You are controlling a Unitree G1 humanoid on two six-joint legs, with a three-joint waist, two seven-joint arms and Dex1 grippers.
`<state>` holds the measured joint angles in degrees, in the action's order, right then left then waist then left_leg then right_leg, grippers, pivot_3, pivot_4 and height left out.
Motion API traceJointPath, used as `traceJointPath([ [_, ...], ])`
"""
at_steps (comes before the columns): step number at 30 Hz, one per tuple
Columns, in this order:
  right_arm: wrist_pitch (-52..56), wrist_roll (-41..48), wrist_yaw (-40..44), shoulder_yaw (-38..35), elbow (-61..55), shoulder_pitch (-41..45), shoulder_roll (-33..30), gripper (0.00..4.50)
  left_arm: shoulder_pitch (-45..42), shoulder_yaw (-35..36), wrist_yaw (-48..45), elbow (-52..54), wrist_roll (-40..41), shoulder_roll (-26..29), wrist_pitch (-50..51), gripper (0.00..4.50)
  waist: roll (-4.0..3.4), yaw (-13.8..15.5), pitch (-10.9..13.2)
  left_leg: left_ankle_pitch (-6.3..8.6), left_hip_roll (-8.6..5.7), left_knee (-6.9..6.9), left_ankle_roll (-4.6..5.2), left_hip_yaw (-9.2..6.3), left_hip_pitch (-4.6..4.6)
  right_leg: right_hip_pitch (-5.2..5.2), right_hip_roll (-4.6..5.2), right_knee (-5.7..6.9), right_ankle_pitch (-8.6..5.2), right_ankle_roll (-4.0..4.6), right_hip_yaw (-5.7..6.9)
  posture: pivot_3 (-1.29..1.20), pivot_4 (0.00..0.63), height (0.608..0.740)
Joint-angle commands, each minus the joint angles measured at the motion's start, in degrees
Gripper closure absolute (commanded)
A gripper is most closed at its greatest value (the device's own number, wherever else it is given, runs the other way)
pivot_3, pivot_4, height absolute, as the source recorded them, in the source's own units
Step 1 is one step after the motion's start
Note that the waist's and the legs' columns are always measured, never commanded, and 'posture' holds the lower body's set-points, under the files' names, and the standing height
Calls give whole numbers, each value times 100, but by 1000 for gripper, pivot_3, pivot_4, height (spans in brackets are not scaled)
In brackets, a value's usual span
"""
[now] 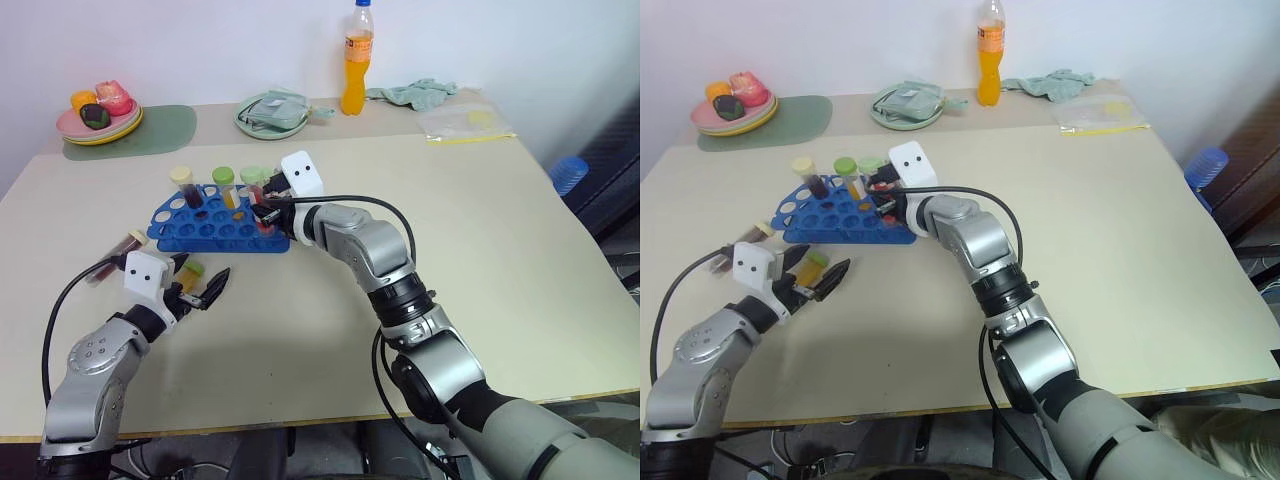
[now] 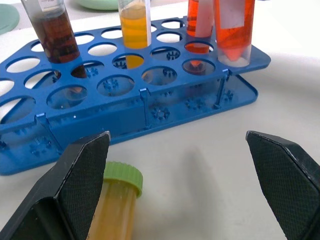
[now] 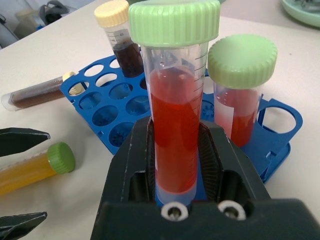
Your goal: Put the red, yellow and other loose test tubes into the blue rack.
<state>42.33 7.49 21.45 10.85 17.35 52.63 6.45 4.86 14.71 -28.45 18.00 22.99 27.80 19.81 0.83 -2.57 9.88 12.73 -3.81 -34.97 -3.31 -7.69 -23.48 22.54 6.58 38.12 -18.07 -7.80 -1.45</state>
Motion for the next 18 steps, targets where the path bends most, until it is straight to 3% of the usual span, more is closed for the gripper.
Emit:
traceJointPath([
  [1, -717, -57, 209, 238, -519, -217, -20, 3639, -17, 133, -41, 41, 6, 23, -153, 0, 0, 1, 0, 0, 0, 0, 0, 0, 0, 0, 0, 0, 0, 0, 0, 0, 150, 740],
  [8, -2052, -490, 265, 715, -526, -938, -192, 3639, -109, 111, -54, -23, 2, 46, -148, 0, 1, 1, 0, 0, 0, -1, 0, 1, 0, -2, 0, 0, 0, 0, 0, 0, 150, 740],
  [18, -2745, -755, 75, 719, -108, -1111, -105, 3639, -216, 18, 85, 165, 0, 46, 39, 0, 1, 3, -1, 0, 0, -1, 0, 0, 0, -3, -1, 0, 0, 0, 0, 0, 150, 740],
])
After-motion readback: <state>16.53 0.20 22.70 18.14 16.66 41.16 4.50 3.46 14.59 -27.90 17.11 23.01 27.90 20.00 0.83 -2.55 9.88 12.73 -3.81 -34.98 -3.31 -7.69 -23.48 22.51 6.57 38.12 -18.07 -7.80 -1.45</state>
